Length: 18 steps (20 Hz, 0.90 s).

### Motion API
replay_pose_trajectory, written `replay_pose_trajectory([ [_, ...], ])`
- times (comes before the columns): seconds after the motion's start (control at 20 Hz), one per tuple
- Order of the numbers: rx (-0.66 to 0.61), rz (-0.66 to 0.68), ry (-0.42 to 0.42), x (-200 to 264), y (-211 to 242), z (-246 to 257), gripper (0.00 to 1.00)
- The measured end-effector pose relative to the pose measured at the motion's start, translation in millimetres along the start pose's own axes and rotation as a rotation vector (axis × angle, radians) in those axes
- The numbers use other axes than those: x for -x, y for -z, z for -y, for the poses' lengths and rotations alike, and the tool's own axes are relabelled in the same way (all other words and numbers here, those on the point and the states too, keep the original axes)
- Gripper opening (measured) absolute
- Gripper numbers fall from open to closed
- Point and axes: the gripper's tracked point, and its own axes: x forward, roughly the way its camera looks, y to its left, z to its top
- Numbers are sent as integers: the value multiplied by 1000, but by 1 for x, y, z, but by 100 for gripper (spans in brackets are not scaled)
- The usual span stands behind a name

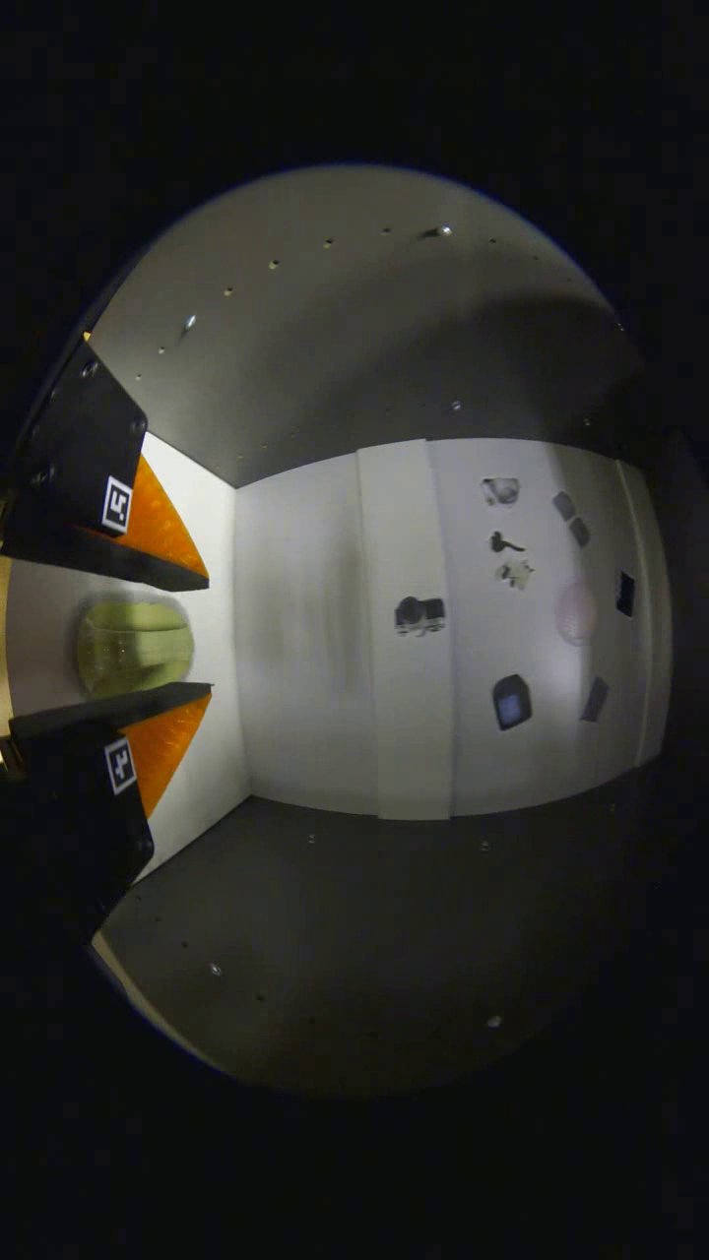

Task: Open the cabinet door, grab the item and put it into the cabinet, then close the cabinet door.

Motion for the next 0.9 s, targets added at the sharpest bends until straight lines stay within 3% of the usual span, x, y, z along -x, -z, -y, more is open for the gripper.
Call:
replay_pose_trajectory([
  [0.25,21,75,-24,42,-28,-10,77],
  [0.3,21,92,-37,53,-33,-14,92],
  [0.35,19,106,-49,62,-36,-18,98],
  [0.9,78,221,-103,228,-47,-56,100],
])
